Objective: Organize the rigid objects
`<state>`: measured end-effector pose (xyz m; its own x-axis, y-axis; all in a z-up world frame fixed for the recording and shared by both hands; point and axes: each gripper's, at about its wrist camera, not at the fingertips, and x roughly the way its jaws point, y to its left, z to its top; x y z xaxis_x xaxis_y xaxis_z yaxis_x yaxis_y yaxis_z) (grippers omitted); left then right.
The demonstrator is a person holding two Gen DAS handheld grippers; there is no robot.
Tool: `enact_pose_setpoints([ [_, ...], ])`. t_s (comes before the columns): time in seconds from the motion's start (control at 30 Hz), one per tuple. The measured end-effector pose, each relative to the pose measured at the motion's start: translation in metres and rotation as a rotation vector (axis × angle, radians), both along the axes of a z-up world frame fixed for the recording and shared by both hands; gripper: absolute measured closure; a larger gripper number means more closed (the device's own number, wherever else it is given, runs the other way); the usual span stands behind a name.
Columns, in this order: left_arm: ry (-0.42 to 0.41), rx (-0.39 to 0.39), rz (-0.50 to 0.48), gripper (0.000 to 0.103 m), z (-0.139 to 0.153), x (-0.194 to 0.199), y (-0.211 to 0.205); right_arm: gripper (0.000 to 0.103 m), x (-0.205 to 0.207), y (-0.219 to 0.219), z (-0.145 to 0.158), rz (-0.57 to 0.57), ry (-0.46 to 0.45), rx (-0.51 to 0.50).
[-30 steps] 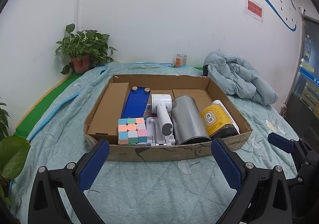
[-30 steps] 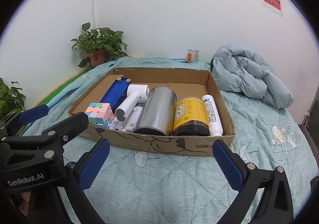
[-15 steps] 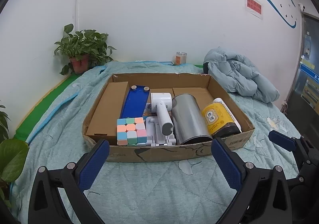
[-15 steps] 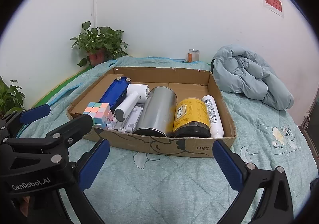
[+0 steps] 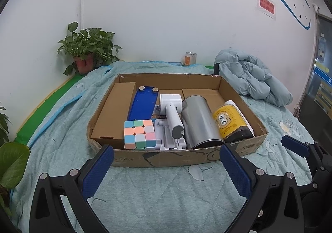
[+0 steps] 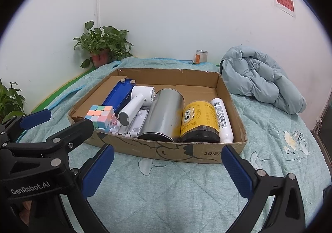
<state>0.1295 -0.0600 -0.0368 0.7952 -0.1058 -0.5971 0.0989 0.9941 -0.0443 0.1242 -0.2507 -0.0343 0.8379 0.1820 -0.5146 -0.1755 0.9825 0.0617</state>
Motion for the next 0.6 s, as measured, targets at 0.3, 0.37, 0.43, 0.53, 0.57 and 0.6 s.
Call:
enact_pose_setpoints([
  [0.3,0.003,-0.001,0.001,0.000,-0.0006,0.0018,0.0018,0.000,0.0010,0.0006,-0.0007,0.002,0.001,-0.001],
  [0.37,0.006,-0.003,0.001,0.000,-0.0014,0.0025,0.0024,0.000,0.0011,0.0007,-0.0005,0.003,0.001,-0.001],
  [0.43,0.010,-0.003,0.003,0.000,-0.0027,0.0041,0.0033,0.000,0.0011,0.0011,-0.0005,0.003,0.002,-0.002],
  [0.53,0.014,-0.001,0.005,0.000,-0.0051,0.0074,0.0040,0.000,0.0026,0.0001,-0.0025,0.003,0.007,-0.003],
  [0.57,0.012,-0.001,0.006,0.000,-0.0058,0.0084,0.0044,0.000,0.0040,-0.0004,-0.0033,0.004,0.008,-0.003],
  [0.6,0.009,0.001,0.007,0.000,-0.0058,0.0091,0.0038,0.000,0.0051,-0.0009,-0.0036,0.005,0.010,-0.003],
])
